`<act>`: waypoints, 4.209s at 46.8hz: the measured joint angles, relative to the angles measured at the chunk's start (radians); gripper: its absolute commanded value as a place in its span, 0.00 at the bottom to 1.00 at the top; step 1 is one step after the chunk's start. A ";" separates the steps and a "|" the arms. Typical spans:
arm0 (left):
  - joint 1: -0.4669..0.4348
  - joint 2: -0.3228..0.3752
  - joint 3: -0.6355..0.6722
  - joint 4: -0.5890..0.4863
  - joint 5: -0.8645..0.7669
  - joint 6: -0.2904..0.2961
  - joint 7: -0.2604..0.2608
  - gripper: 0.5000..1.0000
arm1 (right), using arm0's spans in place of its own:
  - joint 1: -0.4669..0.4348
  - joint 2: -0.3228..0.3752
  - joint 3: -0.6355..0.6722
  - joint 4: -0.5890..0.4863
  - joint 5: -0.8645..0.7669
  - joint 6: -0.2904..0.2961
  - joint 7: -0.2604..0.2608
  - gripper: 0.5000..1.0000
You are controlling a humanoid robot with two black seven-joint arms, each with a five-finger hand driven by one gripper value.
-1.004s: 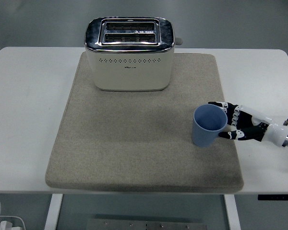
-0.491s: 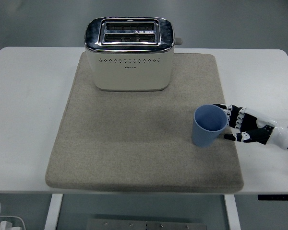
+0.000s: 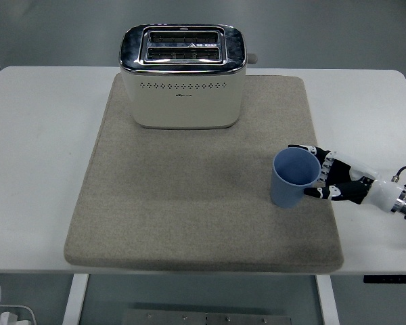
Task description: Put the water cup in front of the bread machine
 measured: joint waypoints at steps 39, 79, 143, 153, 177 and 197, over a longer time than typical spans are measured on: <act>0.000 0.000 0.000 0.000 0.000 0.000 0.000 1.00 | -0.007 0.044 0.029 0.000 -0.018 0.000 0.000 0.86; 0.000 0.000 0.000 0.000 0.000 0.000 0.000 1.00 | 0.015 0.130 0.074 0.004 -0.020 -0.013 0.000 0.41; 0.000 0.000 0.000 0.000 0.000 0.000 0.000 1.00 | 0.141 0.587 -0.070 -0.038 -0.186 -0.587 -0.023 0.65; 0.000 0.000 0.000 0.000 0.000 0.000 0.000 1.00 | 0.142 0.587 -0.072 -0.071 -0.186 -0.621 -0.069 0.72; 0.000 0.000 0.000 0.000 0.000 0.000 0.000 1.00 | 0.155 0.588 -0.055 -0.071 -0.165 -0.583 -0.102 0.86; 0.000 0.000 0.000 0.000 0.000 0.000 0.000 1.00 | 0.170 0.533 0.029 -0.071 -0.155 -0.463 -0.103 0.86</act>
